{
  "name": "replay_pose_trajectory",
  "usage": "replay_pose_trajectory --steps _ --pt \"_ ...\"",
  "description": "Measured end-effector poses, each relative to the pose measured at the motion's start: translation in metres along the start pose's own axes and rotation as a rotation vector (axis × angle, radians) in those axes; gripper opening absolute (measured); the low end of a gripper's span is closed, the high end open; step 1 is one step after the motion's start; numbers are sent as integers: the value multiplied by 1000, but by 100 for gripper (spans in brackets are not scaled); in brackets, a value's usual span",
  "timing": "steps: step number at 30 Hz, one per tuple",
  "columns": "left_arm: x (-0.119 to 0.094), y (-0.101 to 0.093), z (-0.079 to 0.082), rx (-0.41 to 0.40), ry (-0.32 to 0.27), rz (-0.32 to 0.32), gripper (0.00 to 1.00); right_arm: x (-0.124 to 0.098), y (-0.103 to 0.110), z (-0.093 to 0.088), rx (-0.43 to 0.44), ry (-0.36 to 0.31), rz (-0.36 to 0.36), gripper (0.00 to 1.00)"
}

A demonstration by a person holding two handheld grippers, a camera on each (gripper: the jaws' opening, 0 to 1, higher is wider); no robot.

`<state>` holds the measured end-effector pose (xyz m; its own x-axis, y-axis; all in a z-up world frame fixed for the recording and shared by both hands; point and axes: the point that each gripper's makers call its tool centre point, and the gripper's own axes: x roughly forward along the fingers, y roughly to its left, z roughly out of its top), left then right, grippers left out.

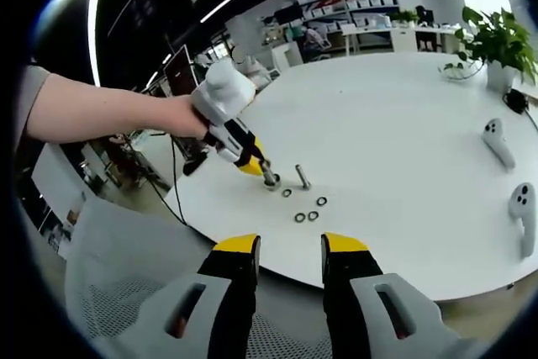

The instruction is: Place the washer onto the threaded stud by aligning its center hole with the stud, sliding it down to the base, and recovering from edge contact or off-axis alignment until the washer reaches the visible bottom stop.

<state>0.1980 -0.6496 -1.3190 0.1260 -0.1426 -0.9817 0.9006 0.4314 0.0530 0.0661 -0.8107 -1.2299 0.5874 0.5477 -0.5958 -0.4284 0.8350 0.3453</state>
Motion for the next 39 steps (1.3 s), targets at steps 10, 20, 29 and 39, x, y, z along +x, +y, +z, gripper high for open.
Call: replay_pose_trajectory --steps 10,20,29,39 --pt "19 -2 -10 -17 40 -28 19 0 -1 0 2 1 -2 31" --pt "27 -1 -25 -22 83 -33 19 0 -1 0 2 0 -2 31" --pt "31 3 -25 -36 80 -39 19 0 -1 0 1 1 -3 31" --pt "33 4 -23 -41 75 -40 20 0 -1 0 0 4 -5 31"
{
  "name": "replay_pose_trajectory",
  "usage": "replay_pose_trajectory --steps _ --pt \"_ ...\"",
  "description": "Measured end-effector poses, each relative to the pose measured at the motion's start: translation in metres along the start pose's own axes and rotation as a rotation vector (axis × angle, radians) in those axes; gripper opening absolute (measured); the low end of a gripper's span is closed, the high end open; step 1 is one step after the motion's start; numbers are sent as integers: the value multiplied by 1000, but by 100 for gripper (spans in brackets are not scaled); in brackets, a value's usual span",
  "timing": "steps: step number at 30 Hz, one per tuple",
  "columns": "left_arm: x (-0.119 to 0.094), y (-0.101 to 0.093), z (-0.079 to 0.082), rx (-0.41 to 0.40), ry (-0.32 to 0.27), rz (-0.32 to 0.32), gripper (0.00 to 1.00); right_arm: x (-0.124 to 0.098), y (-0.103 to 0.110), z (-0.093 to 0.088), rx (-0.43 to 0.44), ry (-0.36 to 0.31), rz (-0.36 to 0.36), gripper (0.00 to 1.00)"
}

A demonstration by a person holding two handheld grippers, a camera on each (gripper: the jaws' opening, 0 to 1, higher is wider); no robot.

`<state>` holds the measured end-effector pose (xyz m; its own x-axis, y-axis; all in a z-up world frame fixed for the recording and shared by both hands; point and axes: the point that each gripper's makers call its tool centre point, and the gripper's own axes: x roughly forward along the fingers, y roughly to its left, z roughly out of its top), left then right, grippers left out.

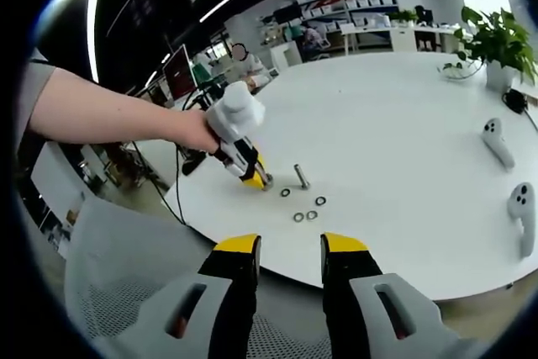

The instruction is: Place the washer onto the threaded stud by aligning its center hole with the stud, sliding it down to the base, and recovering from edge contact or off-axis alignment until the washer reaches the visible bottom stop.

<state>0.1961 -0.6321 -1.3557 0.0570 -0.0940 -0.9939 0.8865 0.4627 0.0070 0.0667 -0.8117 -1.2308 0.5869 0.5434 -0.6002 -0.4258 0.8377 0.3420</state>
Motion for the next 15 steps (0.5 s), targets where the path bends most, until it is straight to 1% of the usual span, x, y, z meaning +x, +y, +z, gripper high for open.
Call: replay_pose_trajectory --steps 1,2,3,4,9,13,15 --pt "0 0 0 -15 -4 -6 20 0 0 0 0 0 0 31" --pt "-1 -1 2 -36 -23 -14 22 0 0 0 0 0 0 31" --pt "-2 -2 4 -68 -44 -28 24 0 0 0 0 0 -1 31" --pt "-3 -1 3 -83 -47 -26 27 0 0 0 -1 0 -1 31" --pt "-11 5 3 -79 -87 12 30 0 0 0 -3 1 -1 31" --pt "-21 7 3 -112 -133 27 33 0 0 0 0 0 -4 31" --pt "-27 7 2 -135 -169 31 34 0 -1 0 0 -1 -7 31"
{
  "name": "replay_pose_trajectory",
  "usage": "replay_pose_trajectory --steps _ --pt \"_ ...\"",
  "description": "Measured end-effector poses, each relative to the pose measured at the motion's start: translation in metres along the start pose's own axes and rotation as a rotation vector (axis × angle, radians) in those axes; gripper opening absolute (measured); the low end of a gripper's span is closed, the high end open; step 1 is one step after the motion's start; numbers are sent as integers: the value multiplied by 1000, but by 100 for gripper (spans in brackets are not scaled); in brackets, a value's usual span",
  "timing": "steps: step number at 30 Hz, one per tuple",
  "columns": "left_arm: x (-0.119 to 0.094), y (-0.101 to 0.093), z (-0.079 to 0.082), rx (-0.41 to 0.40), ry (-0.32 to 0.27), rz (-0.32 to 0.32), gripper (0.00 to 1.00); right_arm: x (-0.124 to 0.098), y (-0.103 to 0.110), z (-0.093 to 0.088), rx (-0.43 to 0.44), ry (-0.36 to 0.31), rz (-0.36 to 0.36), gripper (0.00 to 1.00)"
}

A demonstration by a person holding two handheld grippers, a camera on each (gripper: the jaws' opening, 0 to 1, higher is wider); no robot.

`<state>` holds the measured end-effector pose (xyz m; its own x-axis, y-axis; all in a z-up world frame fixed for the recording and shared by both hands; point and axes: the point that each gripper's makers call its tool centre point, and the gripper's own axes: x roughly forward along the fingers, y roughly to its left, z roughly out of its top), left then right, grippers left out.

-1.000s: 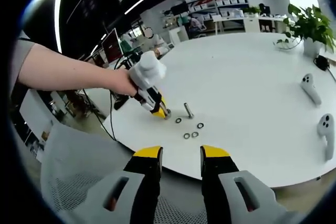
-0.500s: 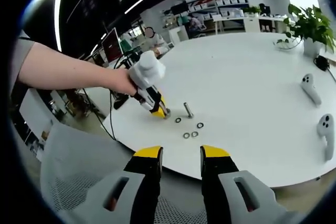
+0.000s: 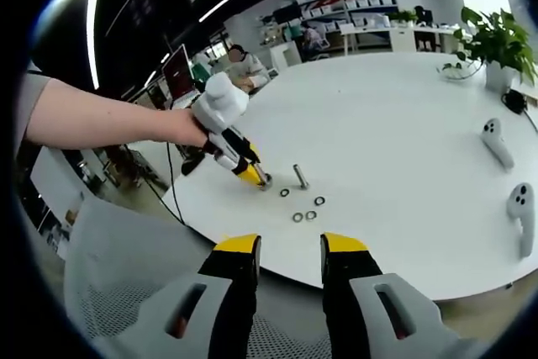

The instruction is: Place the washer onto the threaded stud by aligning its center hole with the stud, sliding it down to the base, and recovering from edge contact or off-axis alignment until the washer reaches the visible bottom stop.

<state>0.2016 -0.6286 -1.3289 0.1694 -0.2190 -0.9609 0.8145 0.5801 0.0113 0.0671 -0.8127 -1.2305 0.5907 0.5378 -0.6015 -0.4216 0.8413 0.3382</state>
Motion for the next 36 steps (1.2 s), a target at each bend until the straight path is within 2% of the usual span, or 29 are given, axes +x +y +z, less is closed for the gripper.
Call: replay_pose_trajectory --steps 3,7,14,18,19,21,25,30,32,36 --pt "-10 8 1 8 -70 41 40 -1 -1 0 5 -2 -6 31" --pt "-22 6 -3 -57 -122 31 37 -1 -1 0 5 0 -7 31" --pt "-58 -21 -10 -117 -238 35 37 0 1 -3 -8 15 3 31" --pt "-69 -13 -29 -143 -278 82 37 0 -1 -4 2 21 -7 31" --pt "-73 -16 -32 -193 -306 68 37 0 -2 -5 4 23 -11 31" --pt "-78 -21 -38 -227 -327 43 38 0 -2 -7 5 34 -11 31" --pt "-92 -33 -53 -220 -349 51 38 1 -3 -9 8 48 -18 31" --pt "-108 -53 -74 -278 -409 29 38 1 -6 -13 9 66 -32 31" --pt "-115 -60 -76 -241 -453 39 37 1 -6 -14 3 75 -33 31" --pt "-120 -66 -88 -250 -445 31 37 0 -7 -13 4 69 -39 31"
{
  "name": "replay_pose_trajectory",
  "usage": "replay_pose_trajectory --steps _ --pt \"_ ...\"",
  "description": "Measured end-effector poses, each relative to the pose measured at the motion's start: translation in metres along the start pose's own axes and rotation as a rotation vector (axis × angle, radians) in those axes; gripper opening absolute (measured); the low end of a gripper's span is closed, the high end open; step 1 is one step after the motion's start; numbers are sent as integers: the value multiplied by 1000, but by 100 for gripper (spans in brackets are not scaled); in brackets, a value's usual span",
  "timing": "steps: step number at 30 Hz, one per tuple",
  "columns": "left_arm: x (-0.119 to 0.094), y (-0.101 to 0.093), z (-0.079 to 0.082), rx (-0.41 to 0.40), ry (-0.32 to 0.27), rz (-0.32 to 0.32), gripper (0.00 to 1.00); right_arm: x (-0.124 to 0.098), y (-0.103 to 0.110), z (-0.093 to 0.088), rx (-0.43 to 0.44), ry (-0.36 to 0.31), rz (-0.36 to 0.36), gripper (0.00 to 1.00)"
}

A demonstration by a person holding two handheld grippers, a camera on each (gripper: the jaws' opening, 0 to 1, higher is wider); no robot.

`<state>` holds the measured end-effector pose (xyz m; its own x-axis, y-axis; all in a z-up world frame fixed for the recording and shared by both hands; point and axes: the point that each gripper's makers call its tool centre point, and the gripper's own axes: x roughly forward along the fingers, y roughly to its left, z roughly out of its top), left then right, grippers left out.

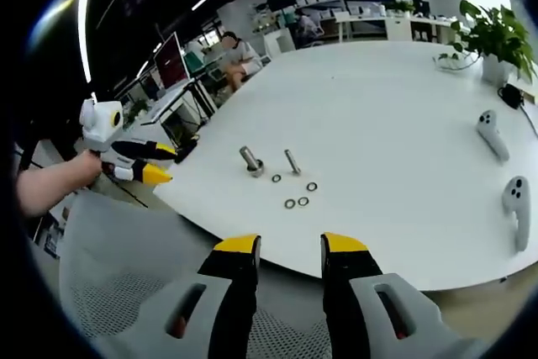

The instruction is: Place the washer onto the threaded stud by aligning its center hole with the stud, sliding it down to the base, and recovering from edge contact or off-axis alignment until the washer reaches the visible bottom stop.

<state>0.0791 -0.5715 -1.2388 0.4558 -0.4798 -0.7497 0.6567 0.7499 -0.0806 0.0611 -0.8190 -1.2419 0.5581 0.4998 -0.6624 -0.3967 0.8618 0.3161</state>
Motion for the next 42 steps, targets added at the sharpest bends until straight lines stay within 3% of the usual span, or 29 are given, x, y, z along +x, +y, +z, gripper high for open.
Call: replay_pose_trajectory --steps 3,7,13,15,19,22,25,29,32,35,36,37,39,42 --pt "-12 -8 -2 -57 -27 -27 38 0 0 -2 -5 11 -1 31" --pt "-25 -13 -15 -31 2 -23 38 0 -2 -2 -7 12 -6 31" --pt "-38 -21 -18 -113 -98 -34 38 -1 -5 -3 5 12 -24 31" --pt "-38 -26 -23 -118 -93 -45 39 -1 -5 -4 7 14 -25 31" --pt "-45 -27 -11 -88 -151 -12 38 0 -6 -5 -12 30 -33 31" --pt "-45 -22 -11 -84 -166 22 38 -1 -6 -6 -20 35 -36 31" --pt "-42 -21 -12 -89 -171 13 35 1 -6 -8 -18 49 -33 31" --pt "-48 -20 -2 -120 -249 -7 34 1 -4 -6 -21 44 -28 29" --pt "-47 -21 -2 -102 -240 -1 34 1 -6 -7 -23 48 -40 29" --pt "-52 -15 5 -93 -288 28 33 1 -8 -9 -27 59 -49 30" --pt "-51 -16 6 -112 -298 4 34 1 -8 -8 -34 55 -55 30" --pt "-49 -20 3 -144 -279 -24 34 1 -8 -6 -35 48 -58 30" --pt "-44 -24 -4 -118 -232 -38 34 1 -8 -7 -32 50 -58 30" --pt "-46 -23 -3 -100 -243 -21 34 2 -7 -10 -42 69 -55 31"
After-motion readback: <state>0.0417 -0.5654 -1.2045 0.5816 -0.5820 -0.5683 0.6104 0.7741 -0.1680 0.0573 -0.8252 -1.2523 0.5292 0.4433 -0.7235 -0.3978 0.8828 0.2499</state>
